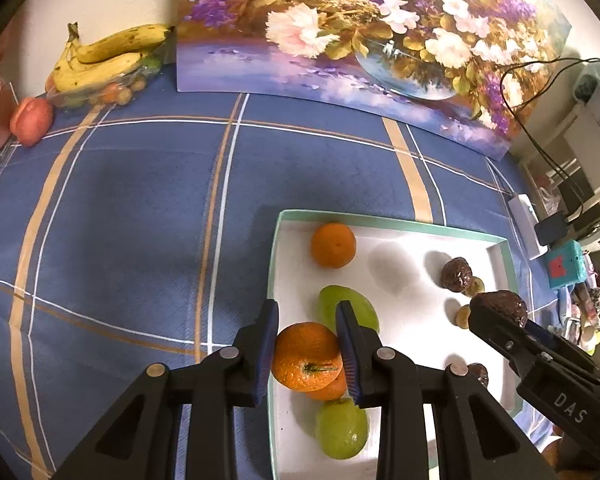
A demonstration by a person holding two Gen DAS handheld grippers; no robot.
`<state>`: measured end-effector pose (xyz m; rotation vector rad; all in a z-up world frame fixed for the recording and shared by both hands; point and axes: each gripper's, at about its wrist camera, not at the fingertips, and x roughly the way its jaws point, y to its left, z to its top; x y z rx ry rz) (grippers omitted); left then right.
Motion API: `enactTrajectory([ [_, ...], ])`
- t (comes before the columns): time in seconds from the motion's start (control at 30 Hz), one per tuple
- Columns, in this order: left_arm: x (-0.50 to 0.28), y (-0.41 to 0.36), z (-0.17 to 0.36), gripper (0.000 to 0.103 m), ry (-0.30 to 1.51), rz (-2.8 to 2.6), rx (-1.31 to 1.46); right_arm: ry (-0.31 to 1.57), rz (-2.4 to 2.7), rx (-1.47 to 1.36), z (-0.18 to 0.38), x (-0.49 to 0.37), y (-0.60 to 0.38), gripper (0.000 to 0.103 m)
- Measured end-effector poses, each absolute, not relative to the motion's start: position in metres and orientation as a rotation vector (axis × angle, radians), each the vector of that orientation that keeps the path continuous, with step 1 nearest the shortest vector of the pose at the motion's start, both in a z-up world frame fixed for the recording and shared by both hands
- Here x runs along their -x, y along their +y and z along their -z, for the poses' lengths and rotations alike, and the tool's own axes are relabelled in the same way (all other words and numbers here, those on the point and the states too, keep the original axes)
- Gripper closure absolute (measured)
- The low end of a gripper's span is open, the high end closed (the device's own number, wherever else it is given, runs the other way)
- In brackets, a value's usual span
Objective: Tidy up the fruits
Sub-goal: 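Carry the orange and dark brown fruit over the tray with both grippers, then release the orange with the left gripper while the right releases the dark brown fruit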
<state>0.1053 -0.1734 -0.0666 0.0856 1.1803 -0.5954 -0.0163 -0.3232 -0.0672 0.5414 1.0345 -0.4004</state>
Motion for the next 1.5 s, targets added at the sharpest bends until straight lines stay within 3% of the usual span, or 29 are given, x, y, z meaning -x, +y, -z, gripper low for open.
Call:
enactTrajectory([
  [0.67,-0.105,-0.179,0.090,0.071,1.197,0.577,-0.114,1.141,0.402,-0.541,0.101,0.009,-0.321,0.045],
  [1.5,-0.110,-0.175,0.093,0.069,1.233,0.590,-0.055,1.173,0.434,-0.530,0.104,0.006,-0.318,0.045],
])
